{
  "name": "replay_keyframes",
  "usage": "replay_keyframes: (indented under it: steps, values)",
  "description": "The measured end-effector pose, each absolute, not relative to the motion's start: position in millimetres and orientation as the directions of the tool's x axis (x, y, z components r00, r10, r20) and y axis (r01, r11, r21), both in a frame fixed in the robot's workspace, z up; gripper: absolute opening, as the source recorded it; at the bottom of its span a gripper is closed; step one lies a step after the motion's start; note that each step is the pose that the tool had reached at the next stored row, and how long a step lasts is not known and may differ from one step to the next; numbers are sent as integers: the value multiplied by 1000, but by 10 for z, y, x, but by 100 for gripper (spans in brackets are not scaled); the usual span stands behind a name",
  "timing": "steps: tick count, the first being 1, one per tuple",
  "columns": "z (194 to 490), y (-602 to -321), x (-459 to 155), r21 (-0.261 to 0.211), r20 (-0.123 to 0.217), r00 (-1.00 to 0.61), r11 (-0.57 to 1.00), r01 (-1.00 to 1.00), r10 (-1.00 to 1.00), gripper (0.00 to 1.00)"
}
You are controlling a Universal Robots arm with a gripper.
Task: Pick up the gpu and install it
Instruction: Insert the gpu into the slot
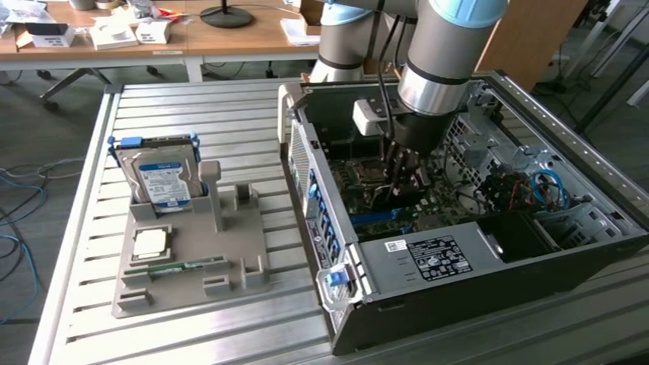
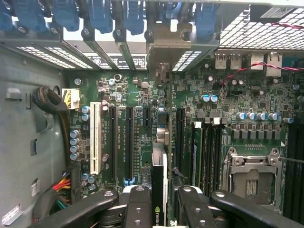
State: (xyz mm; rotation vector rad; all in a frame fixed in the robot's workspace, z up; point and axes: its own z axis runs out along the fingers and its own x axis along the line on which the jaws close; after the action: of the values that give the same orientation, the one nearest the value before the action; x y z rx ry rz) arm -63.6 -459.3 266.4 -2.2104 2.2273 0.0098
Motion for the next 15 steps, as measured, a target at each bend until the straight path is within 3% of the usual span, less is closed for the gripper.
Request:
replay_keyframes:
  steps: [15]
  values:
    - [2662,-4592,-697,2,-7,-8,8,-1000,-1000,26]
